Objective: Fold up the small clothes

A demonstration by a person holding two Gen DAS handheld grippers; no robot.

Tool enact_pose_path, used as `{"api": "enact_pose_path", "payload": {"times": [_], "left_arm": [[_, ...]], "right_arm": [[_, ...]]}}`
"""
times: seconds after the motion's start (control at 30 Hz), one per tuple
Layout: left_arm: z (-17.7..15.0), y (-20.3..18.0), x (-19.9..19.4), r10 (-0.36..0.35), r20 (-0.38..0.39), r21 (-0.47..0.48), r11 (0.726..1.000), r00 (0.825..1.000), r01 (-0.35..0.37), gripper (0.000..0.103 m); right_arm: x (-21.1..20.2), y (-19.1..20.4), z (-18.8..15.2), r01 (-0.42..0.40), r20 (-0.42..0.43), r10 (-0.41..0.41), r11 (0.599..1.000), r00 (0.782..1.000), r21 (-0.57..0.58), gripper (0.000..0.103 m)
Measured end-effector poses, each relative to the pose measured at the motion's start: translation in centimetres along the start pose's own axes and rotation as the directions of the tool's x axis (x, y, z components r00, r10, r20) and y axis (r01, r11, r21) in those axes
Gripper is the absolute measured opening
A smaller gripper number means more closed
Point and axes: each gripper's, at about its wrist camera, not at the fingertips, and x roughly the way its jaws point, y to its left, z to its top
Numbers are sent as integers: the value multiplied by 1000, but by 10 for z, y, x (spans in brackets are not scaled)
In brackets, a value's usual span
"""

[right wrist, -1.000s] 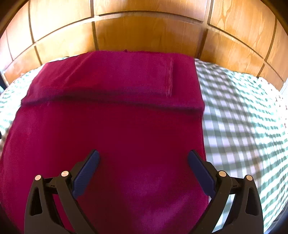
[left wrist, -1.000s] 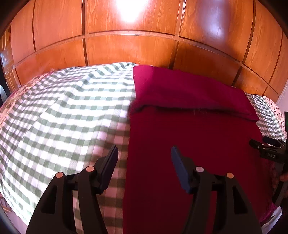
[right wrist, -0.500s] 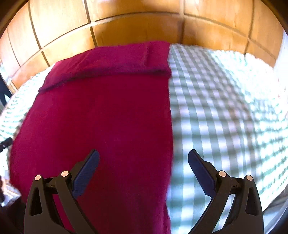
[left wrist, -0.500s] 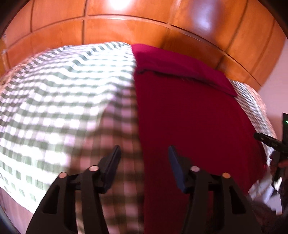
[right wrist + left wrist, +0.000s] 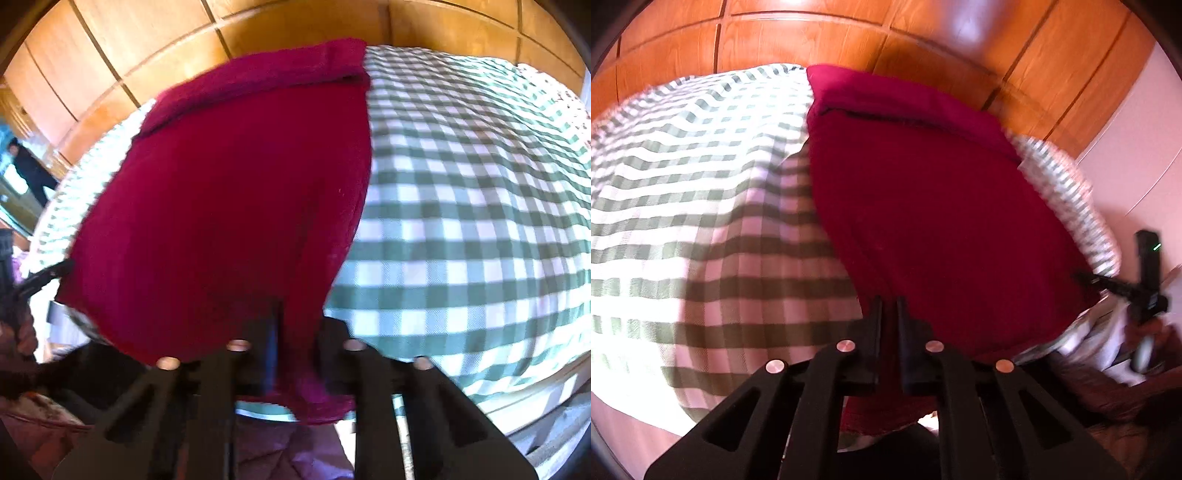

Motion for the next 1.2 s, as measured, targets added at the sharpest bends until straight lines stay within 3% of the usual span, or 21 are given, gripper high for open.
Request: {"api": "enact_pose_path", "payload": {"times": [0.13, 0.2, 0.33, 0.53, 0.6, 0.63, 0.67, 0.73, 0.87, 1.07, 1.1, 1.13, 1.2], "left_arm": [[27, 11, -16, -125, 78, -86, 987, 989, 132, 3], [46, 17, -14, -150, 111, -119, 979, 982, 163, 3], [80, 21, 3, -140, 144, -144, 977, 980, 160, 3], [143, 45, 45, -52, 144, -254, 963, 988, 87, 4], [157, 54, 51, -20, 143, -288, 956, 990, 61, 14], [165, 61, 54, -2, 148, -332, 942, 989, 52, 41], [166, 66, 54, -2, 169, -355, 933, 986, 63, 57], [165, 73, 51, 11, 196, -380, 923, 981, 65, 57], [144, 70, 47, 4, 175, -326, 944, 985, 54, 59], [85, 53, 59, 2, 60, -188, 982, 998, 9, 57], [80, 49, 63, 2, 48, -176, 984, 999, 7, 53], [79, 46, 68, -4, 38, -164, 986, 999, 10, 39], [83, 41, 72, 13, 41, -157, 988, 999, -7, 36]], "right_arm": [[-11, 2, 33, -85, 101, 80, 995, 992, 47, 11], [-6, -2, 53, -96, 132, 87, 993, 987, 64, 11], [14, -14, 91, -70, 147, 55, 993, 988, 94, 11], [47, -36, 147, -63, 151, 40, 986, 988, 155, 11], [52, -42, 163, -103, 166, 73, 978, 983, 181, 16], [53, -44, 167, -130, 169, 97, 971, 981, 199, 32], [53, -47, 171, -166, 176, 128, 961, 976, 222, 61], [43, -53, 173, -160, 244, 96, 952, 965, 259, 93], [29, -69, 157, -153, 260, 78, 947, 962, 283, 94], [38, -71, 109, -75, 177, 33, 968, 984, 239, 92], [43, -68, 106, -63, 171, 24, 973, 985, 223, 88], [49, -62, 105, -51, 167, 17, 977, 986, 205, 79], [61, -54, 106, -24, 167, -7, 983, 986, 182, 66]]}}
